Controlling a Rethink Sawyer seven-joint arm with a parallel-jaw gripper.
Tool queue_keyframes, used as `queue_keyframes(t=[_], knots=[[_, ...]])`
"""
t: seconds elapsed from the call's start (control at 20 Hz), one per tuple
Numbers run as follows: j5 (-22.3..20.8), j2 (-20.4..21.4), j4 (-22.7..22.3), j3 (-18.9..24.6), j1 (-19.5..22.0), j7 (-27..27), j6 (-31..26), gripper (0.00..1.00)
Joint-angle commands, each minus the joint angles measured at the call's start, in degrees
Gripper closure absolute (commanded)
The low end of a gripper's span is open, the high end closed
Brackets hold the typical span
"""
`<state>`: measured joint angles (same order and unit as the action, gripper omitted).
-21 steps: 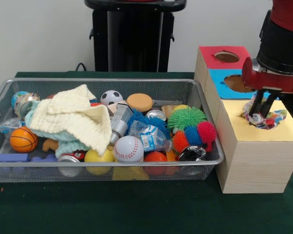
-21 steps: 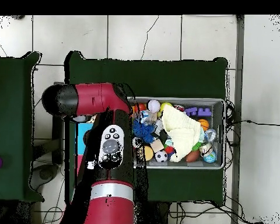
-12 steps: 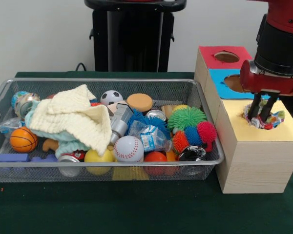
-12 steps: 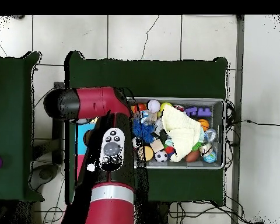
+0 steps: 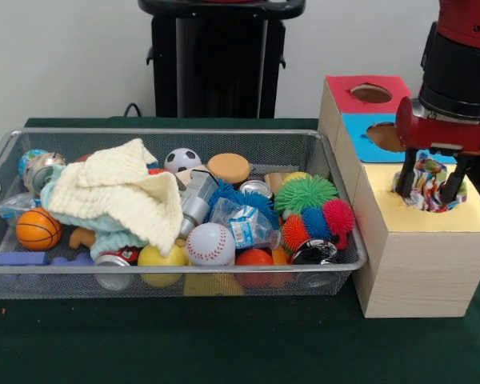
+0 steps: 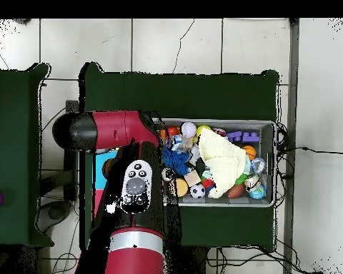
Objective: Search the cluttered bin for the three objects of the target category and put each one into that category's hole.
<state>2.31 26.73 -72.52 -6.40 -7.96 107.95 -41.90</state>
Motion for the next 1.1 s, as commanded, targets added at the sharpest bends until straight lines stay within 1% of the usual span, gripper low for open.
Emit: queue_keyframes(t=[0.05, 0.2, 0.4, 0.45, 0.8, 0.95, 1.1], knots=[[-1.8, -2.7, -8.2, 0.2, 1.6, 7.9, 0.9, 0.0], [-1.7, -2.7, -7.5, 0.0, 1.5, 7.6, -1.1, 0.0], [-1.8, -2.4, -8.2, 0.2, 1.7, 7.4, -0.2, 0.0], [-1.8, -2.4, -8.4, 0.2, 1.7, 7.5, 0.1, 1.0], [-1.8, -2.1, -8.7, 0.1, 1.6, 7.6, 0.8, 1.0], [-1.9, -2.3, -8.2, -0.3, 1.5, 7.9, -0.1, 1.0], [-2.2, -2.0, -9.3, 0.0, 1.7, 7.4, 1.4, 1.0]])
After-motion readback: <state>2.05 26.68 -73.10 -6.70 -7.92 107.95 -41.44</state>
